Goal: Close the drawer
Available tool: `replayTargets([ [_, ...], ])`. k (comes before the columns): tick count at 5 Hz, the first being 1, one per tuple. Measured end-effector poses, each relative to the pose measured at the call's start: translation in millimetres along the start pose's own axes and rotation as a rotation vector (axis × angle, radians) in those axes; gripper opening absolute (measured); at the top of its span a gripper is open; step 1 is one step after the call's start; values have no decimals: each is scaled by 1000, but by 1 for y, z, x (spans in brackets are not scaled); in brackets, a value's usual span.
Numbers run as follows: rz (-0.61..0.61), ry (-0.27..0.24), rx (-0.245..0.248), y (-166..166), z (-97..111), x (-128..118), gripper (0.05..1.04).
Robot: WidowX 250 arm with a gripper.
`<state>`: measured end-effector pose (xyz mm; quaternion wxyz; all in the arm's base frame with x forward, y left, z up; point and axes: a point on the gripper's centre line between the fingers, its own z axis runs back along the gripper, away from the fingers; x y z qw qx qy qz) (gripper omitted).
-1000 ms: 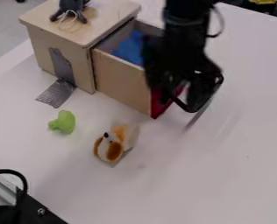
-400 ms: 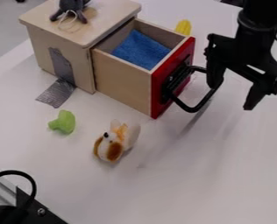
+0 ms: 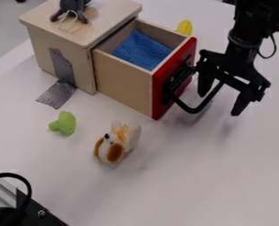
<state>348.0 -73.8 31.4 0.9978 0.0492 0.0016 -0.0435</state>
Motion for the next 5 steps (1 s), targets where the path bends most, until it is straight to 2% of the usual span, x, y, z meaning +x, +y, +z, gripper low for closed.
replayTargets([
  [1, 8, 61, 8, 3, -18, 4, 941],
  [2, 27, 86, -9, 6, -26, 4, 654],
  [3, 72, 84, -5, 18, -26, 7, 364],
  [4, 155, 75, -12, 39, -26, 9, 167],
  [5, 255, 63, -35, 70, -21, -2, 137],
])
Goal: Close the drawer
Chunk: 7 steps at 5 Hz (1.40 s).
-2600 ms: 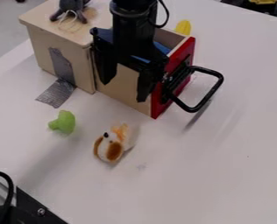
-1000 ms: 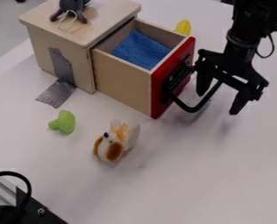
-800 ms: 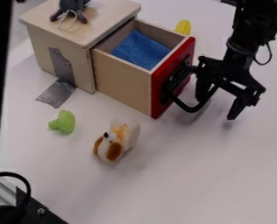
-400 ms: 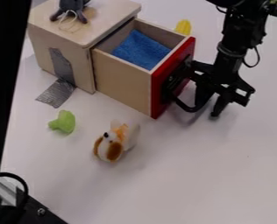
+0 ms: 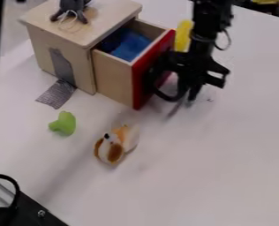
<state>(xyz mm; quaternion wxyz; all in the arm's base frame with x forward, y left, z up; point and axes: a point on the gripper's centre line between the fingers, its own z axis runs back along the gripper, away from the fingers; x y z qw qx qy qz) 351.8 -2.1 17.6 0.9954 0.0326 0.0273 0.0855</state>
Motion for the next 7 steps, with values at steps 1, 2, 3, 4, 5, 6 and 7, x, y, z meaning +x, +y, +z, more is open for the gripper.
replayTargets([
  [1, 19, -3, -14, 9, 0, -7, 136],
  [2, 21, -4, -10, 14, -1, -11, 136],
  [3, 41, -6, 14, 32, -2, -9, 137],
  [4, 82, 8, 11, 52, -12, -3, 137],
  [5, 99, 16, 6, 64, -17, 5, 137],
  [6, 109, 12, 4, 72, -17, 8, 137],
  [7, 102, 24, 9, 73, -17, 6, 158],
])
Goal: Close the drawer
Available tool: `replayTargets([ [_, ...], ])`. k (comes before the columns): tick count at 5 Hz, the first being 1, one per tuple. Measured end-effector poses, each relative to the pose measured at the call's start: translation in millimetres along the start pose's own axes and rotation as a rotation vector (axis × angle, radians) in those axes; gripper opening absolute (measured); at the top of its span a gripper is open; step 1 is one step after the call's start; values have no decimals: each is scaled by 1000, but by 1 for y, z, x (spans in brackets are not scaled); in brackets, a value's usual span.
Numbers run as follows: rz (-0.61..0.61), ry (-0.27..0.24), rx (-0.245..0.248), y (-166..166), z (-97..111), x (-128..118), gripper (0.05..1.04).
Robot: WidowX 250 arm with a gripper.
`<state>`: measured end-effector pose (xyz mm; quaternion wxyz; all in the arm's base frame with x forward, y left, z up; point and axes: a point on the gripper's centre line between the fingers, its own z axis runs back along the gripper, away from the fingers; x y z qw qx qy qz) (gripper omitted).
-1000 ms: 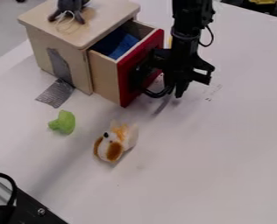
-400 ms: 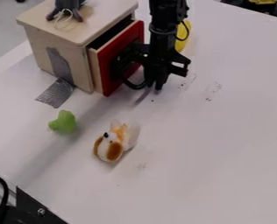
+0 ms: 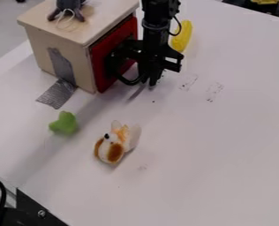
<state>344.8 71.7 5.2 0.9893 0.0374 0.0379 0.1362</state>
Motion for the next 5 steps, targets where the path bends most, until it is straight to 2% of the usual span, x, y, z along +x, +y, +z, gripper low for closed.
replayTargets([
  [1, 58, 29, -36, 8, 1, -8, 299],
  [2, 56, 53, -88, 7, 10, -17, 592],
  [3, 0, -42, -146, -8, 52, -16, 891],
  [4, -84, -118, -187, -31, 81, -17, 1001],
  [5, -187, -141, -193, -42, 91, -18, 1000],
])
